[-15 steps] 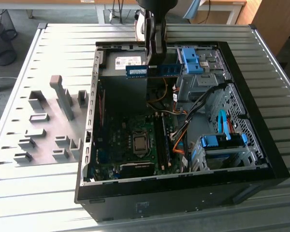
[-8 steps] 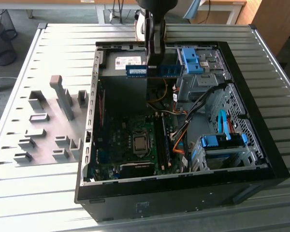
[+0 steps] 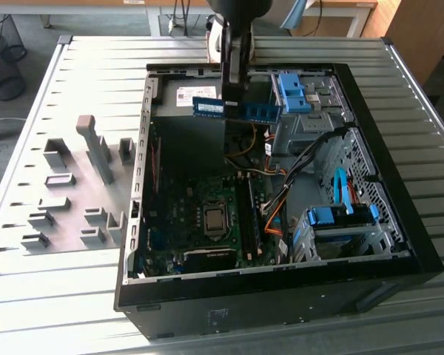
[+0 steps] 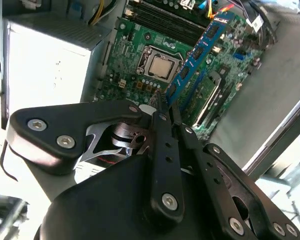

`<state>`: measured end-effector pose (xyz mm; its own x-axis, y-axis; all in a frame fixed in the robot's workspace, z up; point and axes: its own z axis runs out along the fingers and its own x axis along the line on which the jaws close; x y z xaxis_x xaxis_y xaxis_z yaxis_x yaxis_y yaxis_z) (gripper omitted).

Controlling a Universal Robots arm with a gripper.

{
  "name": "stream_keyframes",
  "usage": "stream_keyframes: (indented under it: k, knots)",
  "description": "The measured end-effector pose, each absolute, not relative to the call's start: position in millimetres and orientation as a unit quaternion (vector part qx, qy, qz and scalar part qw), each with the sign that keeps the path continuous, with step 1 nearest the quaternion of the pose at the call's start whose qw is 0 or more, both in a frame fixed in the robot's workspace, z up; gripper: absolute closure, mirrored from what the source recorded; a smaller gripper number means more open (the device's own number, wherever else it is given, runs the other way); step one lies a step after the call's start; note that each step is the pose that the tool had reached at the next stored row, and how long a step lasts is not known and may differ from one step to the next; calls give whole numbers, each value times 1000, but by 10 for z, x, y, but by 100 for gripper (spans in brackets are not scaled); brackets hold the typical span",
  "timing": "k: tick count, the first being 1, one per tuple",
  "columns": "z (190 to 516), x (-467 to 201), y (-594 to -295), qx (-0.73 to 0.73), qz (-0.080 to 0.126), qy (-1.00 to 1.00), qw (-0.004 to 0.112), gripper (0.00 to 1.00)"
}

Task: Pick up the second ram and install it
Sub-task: 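Insert the second ram into the second slot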

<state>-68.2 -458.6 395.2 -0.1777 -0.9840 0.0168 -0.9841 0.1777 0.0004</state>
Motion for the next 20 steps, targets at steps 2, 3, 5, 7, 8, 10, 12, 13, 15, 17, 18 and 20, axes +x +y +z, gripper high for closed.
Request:
stream_keyframes:
  k: [2,3,5,7,8,10,12,13,15,17,18,20]
  knots:
    - [3950,-683,-4587,636,5,-772,7,86]
    - [3949,-683,-4587,636,5,-771,7,86]
    - [3942,-683,-4587,645,5,-764,6,86]
    - [3931,-683,-4587,659,5,-752,6,86]
    - [3924,-683,-4587,664,5,-748,6,86]
    - [3907,-683,-4587,661,6,-751,6,86]
    - [3894,-683,-4587,647,6,-762,6,86]
    - [3886,-684,-4587,640,6,-768,6,86]
    - [3873,-683,-4587,626,5,-779,6,86]
    - [3859,-683,-4587,612,5,-791,6,86]
    - [3852,-683,-4587,604,5,-797,7,86]
    - [3841,-683,-4587,590,5,-807,7,86]
